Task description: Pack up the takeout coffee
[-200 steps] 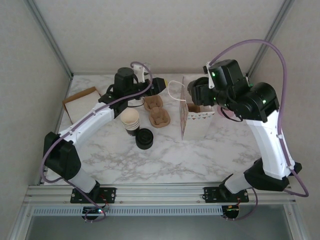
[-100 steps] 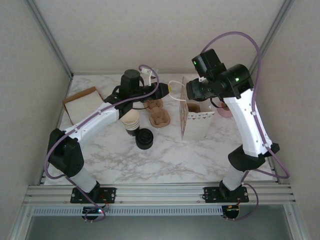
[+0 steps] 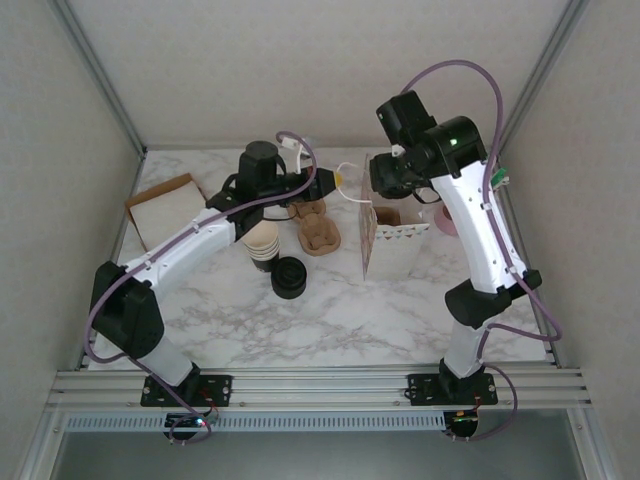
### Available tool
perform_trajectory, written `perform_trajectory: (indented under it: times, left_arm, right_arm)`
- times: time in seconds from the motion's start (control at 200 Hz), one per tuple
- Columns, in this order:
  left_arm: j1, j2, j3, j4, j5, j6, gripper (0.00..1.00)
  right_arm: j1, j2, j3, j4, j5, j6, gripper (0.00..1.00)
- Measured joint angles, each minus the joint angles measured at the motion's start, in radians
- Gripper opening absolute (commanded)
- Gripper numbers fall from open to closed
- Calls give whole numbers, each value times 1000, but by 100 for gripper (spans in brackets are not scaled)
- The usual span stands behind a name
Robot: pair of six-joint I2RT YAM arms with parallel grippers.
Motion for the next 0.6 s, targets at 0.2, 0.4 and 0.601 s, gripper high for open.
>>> perform_trajectory:
  times: [0.2,0.4,0.601]
  left_arm:
    - [-21,-31,-28,7,0,-16,0]
    - [-50,-66,-58,11,0,-34,0]
    - [-58,-114,-89,14,0,-43,0]
  right_arm:
    - [-13,-2,-80,0,-34,0,70]
    - [-16,-24,-154,0,-59,0,70]
    - [-17,-63,-198,0,-72,0,70]
